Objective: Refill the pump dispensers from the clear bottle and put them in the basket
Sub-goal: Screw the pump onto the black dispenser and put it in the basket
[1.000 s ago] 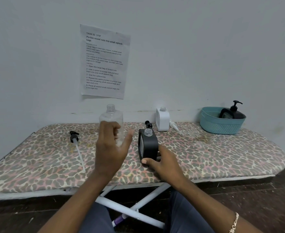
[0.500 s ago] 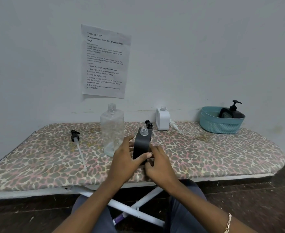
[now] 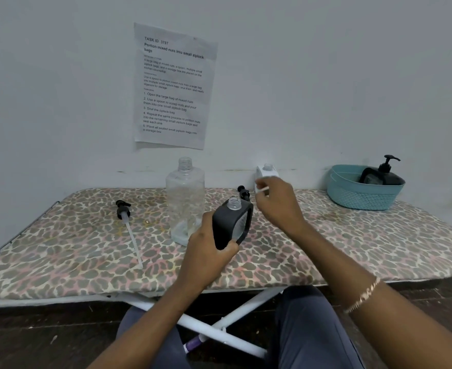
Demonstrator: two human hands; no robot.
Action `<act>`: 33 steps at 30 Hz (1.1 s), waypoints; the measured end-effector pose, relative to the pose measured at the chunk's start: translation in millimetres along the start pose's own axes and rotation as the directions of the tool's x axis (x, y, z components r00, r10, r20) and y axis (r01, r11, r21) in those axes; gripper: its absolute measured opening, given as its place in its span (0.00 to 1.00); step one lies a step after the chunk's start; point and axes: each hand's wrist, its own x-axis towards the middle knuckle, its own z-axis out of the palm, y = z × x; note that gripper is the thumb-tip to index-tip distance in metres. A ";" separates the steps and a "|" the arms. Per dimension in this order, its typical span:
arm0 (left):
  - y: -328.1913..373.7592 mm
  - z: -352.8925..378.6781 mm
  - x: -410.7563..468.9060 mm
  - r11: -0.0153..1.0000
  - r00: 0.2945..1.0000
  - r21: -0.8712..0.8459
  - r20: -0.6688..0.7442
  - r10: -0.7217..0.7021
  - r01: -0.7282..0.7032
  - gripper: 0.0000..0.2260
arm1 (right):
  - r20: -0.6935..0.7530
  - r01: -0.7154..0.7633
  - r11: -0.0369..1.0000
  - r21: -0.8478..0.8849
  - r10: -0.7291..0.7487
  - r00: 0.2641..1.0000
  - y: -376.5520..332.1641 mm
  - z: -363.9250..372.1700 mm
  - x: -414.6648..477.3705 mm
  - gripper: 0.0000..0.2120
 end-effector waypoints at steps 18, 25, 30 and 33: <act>-15.7 2.9 8.8 1.000 1.000 -0.029 -0.012 -0.012 0.012 0.19 | 0.439 0.174 0.750 -0.639 0.169 0.883 7.6 92.4 151.5 0.05; -16.6 3.1 8.5 1.000 1.000 -0.028 -0.009 -0.011 0.010 0.19 | 0.402 0.129 0.775 -0.619 0.172 0.899 12.3 103.4 148.3 0.13; -18.6 2.5 8.7 1.000 1.000 -0.011 -0.016 -0.018 0.017 0.18 | 0.395 0.058 0.857 -0.511 0.175 0.902 2.7 93.4 151.2 0.11; -14.5 1.5 4.6 1.000 1.000 0.001 -0.012 -0.010 0.010 0.18 | 0.343 -0.098 0.969 -0.228 0.174 0.923 -13.8 62.5 152.8 0.13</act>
